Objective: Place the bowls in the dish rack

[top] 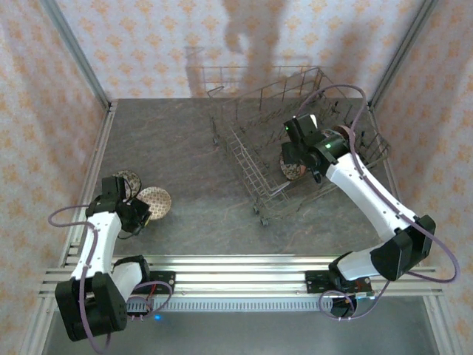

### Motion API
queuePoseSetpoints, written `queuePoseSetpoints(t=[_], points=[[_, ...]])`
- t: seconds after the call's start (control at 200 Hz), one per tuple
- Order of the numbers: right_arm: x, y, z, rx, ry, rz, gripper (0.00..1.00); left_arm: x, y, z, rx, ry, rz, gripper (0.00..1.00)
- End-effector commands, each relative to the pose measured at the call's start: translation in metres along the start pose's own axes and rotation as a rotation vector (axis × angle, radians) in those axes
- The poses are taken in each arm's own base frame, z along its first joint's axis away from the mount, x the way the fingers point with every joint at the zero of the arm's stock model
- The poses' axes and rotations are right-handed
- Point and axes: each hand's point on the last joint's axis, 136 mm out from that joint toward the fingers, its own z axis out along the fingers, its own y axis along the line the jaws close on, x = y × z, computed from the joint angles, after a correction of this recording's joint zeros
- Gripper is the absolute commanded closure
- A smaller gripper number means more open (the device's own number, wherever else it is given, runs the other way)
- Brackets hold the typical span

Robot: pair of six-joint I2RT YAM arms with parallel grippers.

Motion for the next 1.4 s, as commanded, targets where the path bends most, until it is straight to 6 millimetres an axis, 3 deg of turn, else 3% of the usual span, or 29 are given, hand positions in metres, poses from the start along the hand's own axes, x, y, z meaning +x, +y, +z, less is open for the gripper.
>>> queuePoseSetpoints(t=[0.0,0.09,0.345,0.556,0.671,0.886,1.396], points=[[-0.014,0.008,-0.027,-0.107,-0.03,0.043,0.13,0.001,-0.036,-0.025,0.126,-0.024,0.085,1.0],[-0.022,0.025,-0.04,-0.209,-0.03,0.051,0.18,0.006,-0.063,-0.041,0.194,-0.049,0.165,1.0],[-0.042,0.102,-0.091,-0.481,-0.08,-0.028,0.25,0.024,-0.147,-0.095,0.323,-0.151,0.44,1.0],[-0.052,0.151,-0.122,-0.676,-0.102,-0.025,0.33,0.053,-0.205,-0.116,0.388,-0.17,0.607,1.0],[-0.053,0.162,-0.123,-0.705,-0.095,-0.003,0.36,0.067,-0.229,-0.126,0.419,-0.184,0.674,1.0],[-0.046,0.178,-0.114,-0.725,-0.053,-0.005,0.42,0.091,-0.252,-0.139,0.442,-0.195,0.77,1.0],[-0.043,0.178,-0.084,-0.638,-0.058,0.053,0.62,0.116,-0.265,-0.154,0.484,-0.198,0.814,1.0]])
